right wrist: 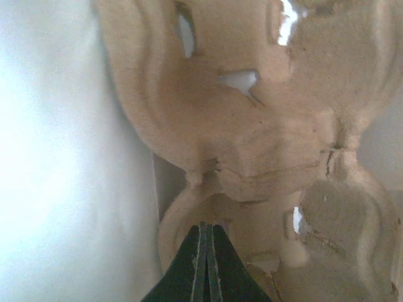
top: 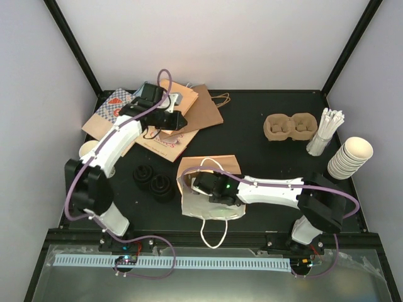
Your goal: Pack the takeout coffee
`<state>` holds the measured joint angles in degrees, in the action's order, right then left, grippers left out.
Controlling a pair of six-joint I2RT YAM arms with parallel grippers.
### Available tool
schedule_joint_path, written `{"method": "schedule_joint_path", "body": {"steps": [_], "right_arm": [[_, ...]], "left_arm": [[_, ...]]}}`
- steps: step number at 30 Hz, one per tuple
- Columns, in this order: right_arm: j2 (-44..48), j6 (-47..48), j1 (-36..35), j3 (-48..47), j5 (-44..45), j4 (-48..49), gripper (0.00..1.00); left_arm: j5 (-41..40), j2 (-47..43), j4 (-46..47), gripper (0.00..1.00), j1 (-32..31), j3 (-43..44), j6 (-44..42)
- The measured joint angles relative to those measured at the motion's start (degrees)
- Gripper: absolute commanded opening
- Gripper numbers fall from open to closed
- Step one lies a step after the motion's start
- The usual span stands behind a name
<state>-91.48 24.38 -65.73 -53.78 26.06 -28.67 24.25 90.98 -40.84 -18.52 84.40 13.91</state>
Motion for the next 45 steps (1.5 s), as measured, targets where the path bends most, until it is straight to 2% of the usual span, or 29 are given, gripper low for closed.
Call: {"method": "schedule_joint_path", "body": {"steps": [6, 22, 32, 45], "right_arm": [[0.0, -0.7, -3.48, 0.02, 0.28, -0.04, 0.01], [-0.28, -3.85, -6.93, 2.69, 6.16, 2.21, 0.01], [-0.57, -0.83, -6.93, 2.71, 11.61, 7.02, 0.01], [-6.36, 1.27, -6.78, 2.08, 12.39, 9.92, 0.01]], "left_arm": [[0.66, 7.82, 0.17, 0.07, -2.16, 0.66, -1.97], [1.77, 17.35, 1.38, 0.02, -6.12, 2.58, -6.45], [3.41, 21.7, 1.7, 0.01, -8.11, 2.58, -6.47], [8.9, 23.47, 1.77, 0.02, -9.16, 2.47, -6.47]]}}
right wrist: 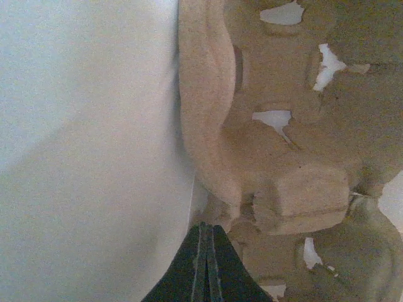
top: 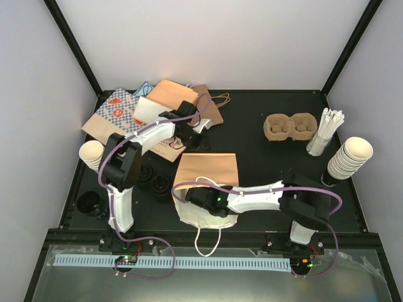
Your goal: Pack the takeout coffee
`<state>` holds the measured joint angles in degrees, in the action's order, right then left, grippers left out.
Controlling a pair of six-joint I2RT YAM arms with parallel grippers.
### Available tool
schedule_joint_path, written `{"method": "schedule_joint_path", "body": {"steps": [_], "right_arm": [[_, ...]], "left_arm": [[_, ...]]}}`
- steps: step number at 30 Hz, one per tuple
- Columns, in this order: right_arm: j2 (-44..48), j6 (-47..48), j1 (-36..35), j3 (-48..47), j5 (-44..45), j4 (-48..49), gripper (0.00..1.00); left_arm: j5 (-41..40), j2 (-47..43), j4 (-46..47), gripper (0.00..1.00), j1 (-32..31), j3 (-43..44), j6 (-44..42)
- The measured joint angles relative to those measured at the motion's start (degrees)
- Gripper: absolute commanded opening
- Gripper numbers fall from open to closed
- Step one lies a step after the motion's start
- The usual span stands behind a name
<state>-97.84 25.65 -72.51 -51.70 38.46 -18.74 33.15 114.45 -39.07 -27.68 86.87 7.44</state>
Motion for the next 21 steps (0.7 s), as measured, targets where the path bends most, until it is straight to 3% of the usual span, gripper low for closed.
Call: {"method": "schedule_joint_path", "body": {"steps": [21], "right_arm": [[-3.96, 1.73, 4.74, -3.08, 0.02, 1.7, 0.01]], "left_arm": [[2.84, -0.35, 2.75, 0.02, -1.64, -3.8, -0.2]]}}
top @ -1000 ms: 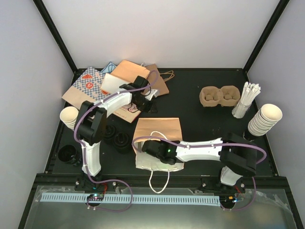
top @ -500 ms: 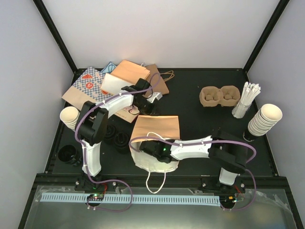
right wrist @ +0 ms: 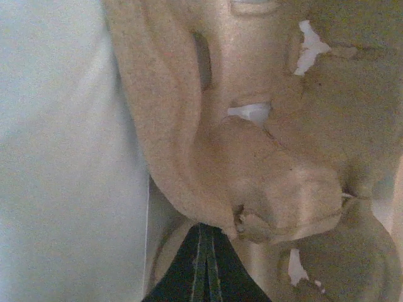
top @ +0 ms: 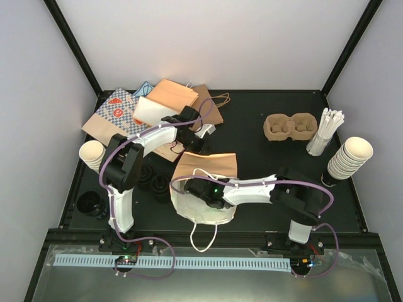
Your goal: Pack the takeout coffee
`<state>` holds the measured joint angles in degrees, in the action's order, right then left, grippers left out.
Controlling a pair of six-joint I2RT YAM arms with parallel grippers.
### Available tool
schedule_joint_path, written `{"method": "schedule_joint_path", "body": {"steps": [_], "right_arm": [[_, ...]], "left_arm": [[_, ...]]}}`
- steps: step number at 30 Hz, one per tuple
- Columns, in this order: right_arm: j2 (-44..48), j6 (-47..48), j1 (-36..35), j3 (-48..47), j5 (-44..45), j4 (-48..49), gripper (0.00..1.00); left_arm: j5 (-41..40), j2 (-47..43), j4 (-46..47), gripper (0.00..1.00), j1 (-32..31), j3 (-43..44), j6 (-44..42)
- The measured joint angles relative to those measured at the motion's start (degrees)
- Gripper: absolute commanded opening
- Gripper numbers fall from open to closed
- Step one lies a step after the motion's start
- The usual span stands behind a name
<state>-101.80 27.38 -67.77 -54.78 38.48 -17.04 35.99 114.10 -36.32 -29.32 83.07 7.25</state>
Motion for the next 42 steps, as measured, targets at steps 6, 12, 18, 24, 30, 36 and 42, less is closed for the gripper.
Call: {"method": "schedule_joint_path", "body": {"steps": [6, 12, 18, 24, 30, 36, 42], "right_arm": [[-2.75, 0.0, 0.35, -1.92, 0.0, -0.83, 0.01], [-2.58, -0.72, 0.39, -2.89, -0.96, -2.51, 0.01], [1.44, -2.03, -0.44, -0.81, -1.11, -4.87, 0.01], [4.81, -3.76, -1.53, 0.68, -1.07, -6.54, 0.01], [6.01, -4.96, -2.01, 1.11, -1.11, -6.99, 0.01], [7.21, -4.48, -2.58, 2.14, -1.14, -5.79, 0.01], [7.21, -1.86, -2.64, 2.36, -1.53, -2.82, 0.01]], "left_arm": [[-0.5, -0.63, 0.37, 0.02, -0.7, -0.5, 0.02], [-1.22, -1.53, 0.22, 0.02, -1.25, -0.7, 0.04], [-1.46, -1.92, -0.98, 0.01, -2.16, -0.7, 0.22], [-1.92, -2.03, -1.92, 0.02, -2.36, -0.7, 0.46], [-2.6, -3.39, -2.25, 0.02, -2.49, -1.03, 0.92], [-2.6, -4.74, -2.05, 0.02, -2.67, -2.51, 1.51], [-2.64, -5.44, -1.03, 0.02, -3.06, -4.09, 1.92]]}}
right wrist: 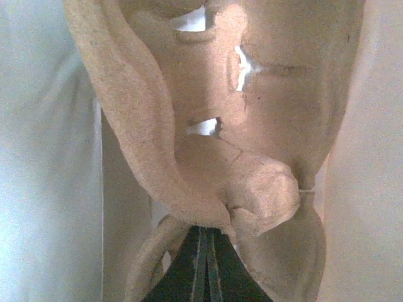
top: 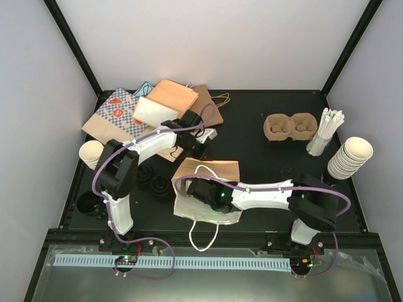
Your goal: Pack the takeout coffee
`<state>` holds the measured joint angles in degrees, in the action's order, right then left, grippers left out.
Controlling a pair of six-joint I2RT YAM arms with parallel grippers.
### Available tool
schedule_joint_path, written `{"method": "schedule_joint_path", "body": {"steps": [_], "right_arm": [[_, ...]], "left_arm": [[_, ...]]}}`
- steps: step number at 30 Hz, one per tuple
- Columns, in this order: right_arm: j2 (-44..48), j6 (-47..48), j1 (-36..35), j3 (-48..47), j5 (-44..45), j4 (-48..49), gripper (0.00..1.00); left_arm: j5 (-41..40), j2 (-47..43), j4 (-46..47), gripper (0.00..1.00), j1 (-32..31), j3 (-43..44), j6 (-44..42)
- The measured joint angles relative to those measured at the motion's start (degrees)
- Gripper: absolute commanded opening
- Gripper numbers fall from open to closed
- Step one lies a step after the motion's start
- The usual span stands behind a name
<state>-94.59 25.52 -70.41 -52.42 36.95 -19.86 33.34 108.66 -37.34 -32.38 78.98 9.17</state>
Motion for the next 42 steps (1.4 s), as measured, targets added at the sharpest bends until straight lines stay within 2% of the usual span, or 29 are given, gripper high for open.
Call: {"method": "schedule_joint_path", "body": {"steps": [14, 21, 25, 29, 35, 38, 42], "right_arm": [[-8.13, 1.64, 0.04, -2.6, -1.22, 1.66, 0.01], [-8.41, 0.24, 0.11, -3.15, -1.16, 0.59, 0.01], [-7.23, -0.48, 0.11, -2.95, -1.14, -0.57, 0.01], [-5.33, -1.38, 0.11, -2.12, -1.6, -1.64, 0.01], [-1.75, -2.51, 0.09, -1.62, -2.91, -4.24, 0.02], [-0.02, -2.89, 0.11, -1.64, -3.43, -5.46, 0.03], [1.75, -2.93, 0.11, -1.7, -5.77, -7.39, 0.04]], "left_arm": [[-1.42, -3.34, 1.49, 0.02, -0.76, -4.07, 0.52], [-2.56, -4.22, 1.64, 0.02, -0.87, -4.22, 0.63], [-3.74, -5.9, 0.28, 0.07, -1.33, -4.17, 0.98], [-6.16, -7.58, -2.12, 0.19, -1.44, -2.08, 1.2], [-11.13, -14.38, -4.68, 0.51, -1.38, 1.22, 2.03], [-13.38, -19.21, -5.49, 0.7, -1.31, 1.46, 2.27], [-16.09, -25.0, -6.62, 0.86, -1.03, 1.55, 2.73]]}}
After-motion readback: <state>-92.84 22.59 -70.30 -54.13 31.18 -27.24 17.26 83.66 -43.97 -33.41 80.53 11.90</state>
